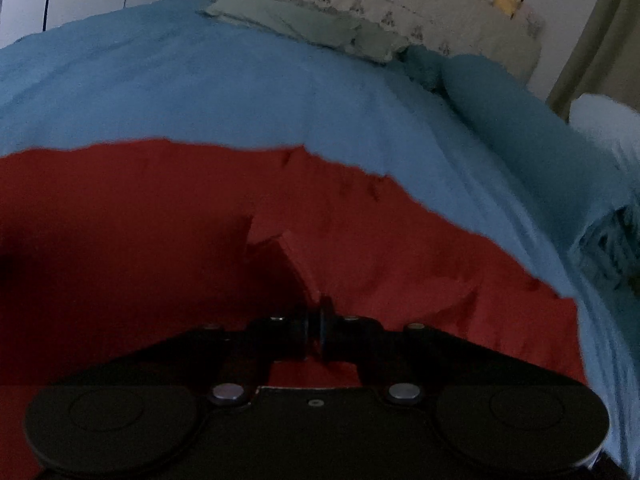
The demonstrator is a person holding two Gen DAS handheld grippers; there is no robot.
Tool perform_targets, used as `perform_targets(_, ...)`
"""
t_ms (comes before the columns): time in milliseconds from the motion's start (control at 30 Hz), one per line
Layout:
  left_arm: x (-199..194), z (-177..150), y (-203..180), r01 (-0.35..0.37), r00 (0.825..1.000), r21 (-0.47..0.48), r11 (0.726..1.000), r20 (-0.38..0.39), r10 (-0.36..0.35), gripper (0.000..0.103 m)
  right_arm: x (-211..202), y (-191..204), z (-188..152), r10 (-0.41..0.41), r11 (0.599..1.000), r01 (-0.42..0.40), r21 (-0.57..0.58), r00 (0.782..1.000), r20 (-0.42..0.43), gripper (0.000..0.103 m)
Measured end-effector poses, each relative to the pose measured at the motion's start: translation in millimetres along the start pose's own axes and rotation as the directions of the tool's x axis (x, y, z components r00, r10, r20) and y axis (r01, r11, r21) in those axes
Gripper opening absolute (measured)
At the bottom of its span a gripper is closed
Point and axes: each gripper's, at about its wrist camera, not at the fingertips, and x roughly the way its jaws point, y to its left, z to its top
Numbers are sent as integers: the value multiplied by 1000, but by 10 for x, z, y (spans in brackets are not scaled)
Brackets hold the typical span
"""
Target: Fold small clothes
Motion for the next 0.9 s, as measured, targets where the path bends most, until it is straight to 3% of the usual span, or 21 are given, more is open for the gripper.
perform_targets(167,-372,298,-88,-9,990,61,998,140,1,4,-7,22,97,-21,999,21,-28,1000,0,90)
perform_targets(367,-815,466,284,-126,947,93,988,307,92,4,-21,6,176,-43,999,42,-34,999,-19,90)
perform_targets(433,-819,434,532,-163,944,60,985,301,137,4,3,-16,163,-50,999,49,-18,998,-38,90)
perform_targets(633,-535,158,1034,-189,967,-12,982,170,188,5,108,-71,100,-75,997,78,28,992,-105,90)
perform_targets(733,-585,59,1145,-171,975,-23,985,138,172,16,89,-85,155,-74,996,78,39,993,-91,90)
perform_targets(800,-730,-10,1172,-177,973,-6,984,148,176,59,95,-103,217,-74,996,77,48,995,-73,90)
perform_targets(833,-783,-17,1151,-177,972,15,984,158,172,66,113,-108,248,-75,996,78,49,995,-65,90)
perform_targets(900,-856,-26,1147,-176,970,62,982,181,163,69,183,-110,320,-83,995,85,45,995,-49,90)
